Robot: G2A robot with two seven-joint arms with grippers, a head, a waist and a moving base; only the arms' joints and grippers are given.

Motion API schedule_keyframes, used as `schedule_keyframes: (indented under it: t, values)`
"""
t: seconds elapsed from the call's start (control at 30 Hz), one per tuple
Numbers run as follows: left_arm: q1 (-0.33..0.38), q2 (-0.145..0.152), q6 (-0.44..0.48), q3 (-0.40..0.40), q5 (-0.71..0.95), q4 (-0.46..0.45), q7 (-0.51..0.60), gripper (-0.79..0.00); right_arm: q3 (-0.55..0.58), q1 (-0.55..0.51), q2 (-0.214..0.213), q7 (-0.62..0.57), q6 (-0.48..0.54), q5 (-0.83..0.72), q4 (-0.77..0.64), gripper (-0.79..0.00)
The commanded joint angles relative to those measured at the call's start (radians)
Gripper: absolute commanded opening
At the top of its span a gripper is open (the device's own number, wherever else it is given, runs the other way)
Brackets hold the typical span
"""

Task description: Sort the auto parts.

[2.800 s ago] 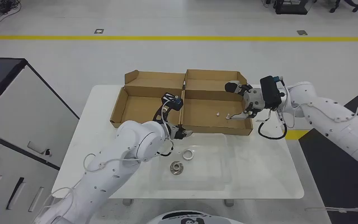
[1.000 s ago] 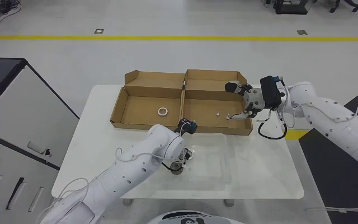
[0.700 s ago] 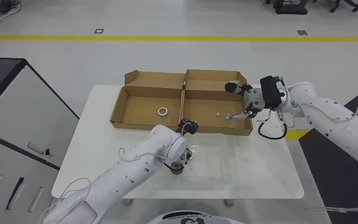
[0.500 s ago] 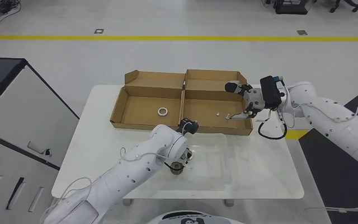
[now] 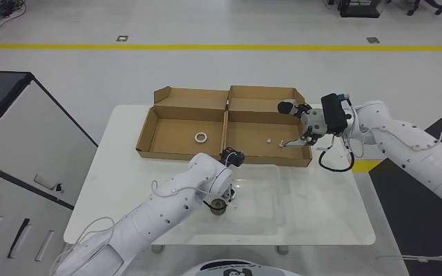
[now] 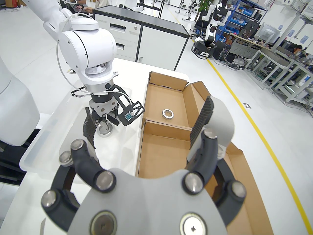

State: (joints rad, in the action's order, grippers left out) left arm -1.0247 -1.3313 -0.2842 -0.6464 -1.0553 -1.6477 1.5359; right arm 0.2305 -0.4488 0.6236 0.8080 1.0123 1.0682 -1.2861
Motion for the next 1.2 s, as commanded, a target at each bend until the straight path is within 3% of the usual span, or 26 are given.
schedule_keyframes:
  t: [0.0, 0.33, 0.4, 0.43, 0.47, 0.6, 0.83, 1.17]
  values:
    - [0.003, 0.001, 0.0, 0.006, 0.005, 0.005, 0.0, -0.526, 0.0, 0.0, 0.0, 0.0, 0.0, 0.0, 0.0, 0.0]
    - [0.036, 0.0, 0.0, 0.043, 0.021, 0.045, 0.0, -0.545, 0.0, 0.0, 0.0, 0.0, 0.0, 0.0, 0.0, 0.0]
    - [0.043, 0.0, 0.0, 0.05, 0.019, 0.053, 0.0, -0.631, 0.0, 0.0, 0.0, 0.0, 0.0, 0.0, 0.0, 0.0]
    - [0.047, 0.0, 0.0, 0.057, 0.013, 0.06, 0.0, -0.754, 0.0, 0.0, 0.0, 0.0, 0.0, 0.0, 0.0, 0.0]
    - [0.05, 0.0, 0.0, 0.059, 0.014, 0.064, 0.0, -0.785, 0.0, 0.0, 0.0, 0.0, 0.0, 0.0, 0.0, 0.0]
    - [0.061, 0.0, 0.0, 0.061, 0.015, 0.059, 0.0, -0.785, 0.0, 0.0, 0.0, 0.0, 0.0, 0.0, 0.0, 0.0]
    - [0.06, 0.021, 0.0, 0.021, -0.002, -0.054, 0.0, -0.785, 0.0, 0.0, 0.0, 0.0, 0.0, 0.0, 0.0, 0.0]
    - [0.001, 0.094, 0.0, -0.114, 0.016, -0.319, 0.0, -0.785, 0.0, 0.0, 0.0, 0.0, 0.0, 0.0, 0.0, 0.0]
